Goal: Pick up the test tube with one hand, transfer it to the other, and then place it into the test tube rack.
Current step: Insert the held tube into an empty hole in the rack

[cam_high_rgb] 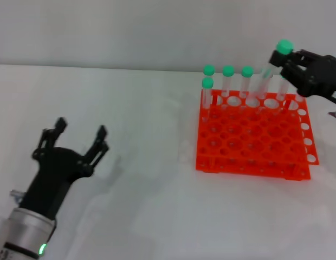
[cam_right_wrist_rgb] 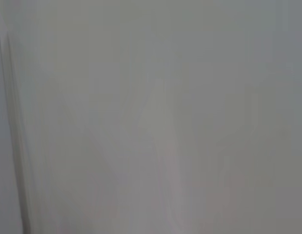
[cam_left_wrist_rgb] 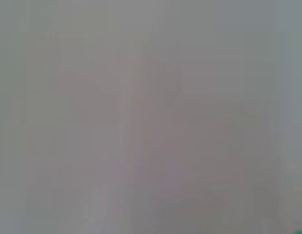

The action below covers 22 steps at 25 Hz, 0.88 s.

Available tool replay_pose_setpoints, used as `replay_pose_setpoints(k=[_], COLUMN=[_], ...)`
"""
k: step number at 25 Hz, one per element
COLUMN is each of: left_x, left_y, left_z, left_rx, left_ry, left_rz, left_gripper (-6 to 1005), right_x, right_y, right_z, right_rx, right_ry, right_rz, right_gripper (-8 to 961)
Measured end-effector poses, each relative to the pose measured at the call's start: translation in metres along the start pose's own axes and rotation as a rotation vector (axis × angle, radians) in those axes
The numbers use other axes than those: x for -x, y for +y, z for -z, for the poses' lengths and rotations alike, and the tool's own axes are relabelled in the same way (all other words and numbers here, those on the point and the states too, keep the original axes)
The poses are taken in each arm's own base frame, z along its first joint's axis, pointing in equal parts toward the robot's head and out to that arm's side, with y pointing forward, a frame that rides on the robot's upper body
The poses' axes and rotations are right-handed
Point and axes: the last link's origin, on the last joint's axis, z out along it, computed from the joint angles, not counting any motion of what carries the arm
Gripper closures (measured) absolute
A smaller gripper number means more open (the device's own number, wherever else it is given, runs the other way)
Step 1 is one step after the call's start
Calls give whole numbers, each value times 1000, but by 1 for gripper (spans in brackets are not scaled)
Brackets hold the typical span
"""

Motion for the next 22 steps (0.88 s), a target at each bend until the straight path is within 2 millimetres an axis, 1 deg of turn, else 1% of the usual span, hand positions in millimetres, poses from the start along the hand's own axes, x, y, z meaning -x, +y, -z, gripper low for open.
replay_pose_setpoints(k=[1, 2, 3, 5, 11, 15, 18, 22], left_x=[1, 2, 3, 4, 4, 5, 6, 6], left_y=[-4, -7, -9, -15, -15, -14, -13, -12], left_z=[3, 7, 10, 14, 14, 10, 7, 6], left_rx=[-26, -47, -62, -97, -104, -93, -88, -85], left_ry=[-5, -9, -11, -15, -20, -28, -33, -37], left_rz=[3, 5, 7, 12, 16, 16, 16, 18], left_gripper=[105, 105, 105, 105, 106, 106, 106, 106], right_x=[-2, -2, -8, -11, -16, -18, -23, -26], right_y=[0, 0, 3, 6, 17, 18, 15, 13], right_z=[-6, -6, -22, -28, -51, -58, -68, -73], right_rx=[-2, -2, 4, 10, 51, 50, 24, -4], right_ry=[11, 11, 40, 51, 67, 84, 125, 151], right_rz=[1, 1, 21, 33, 59, 62, 86, 103], right_gripper=[726, 725, 724, 723, 719, 716, 714, 711])
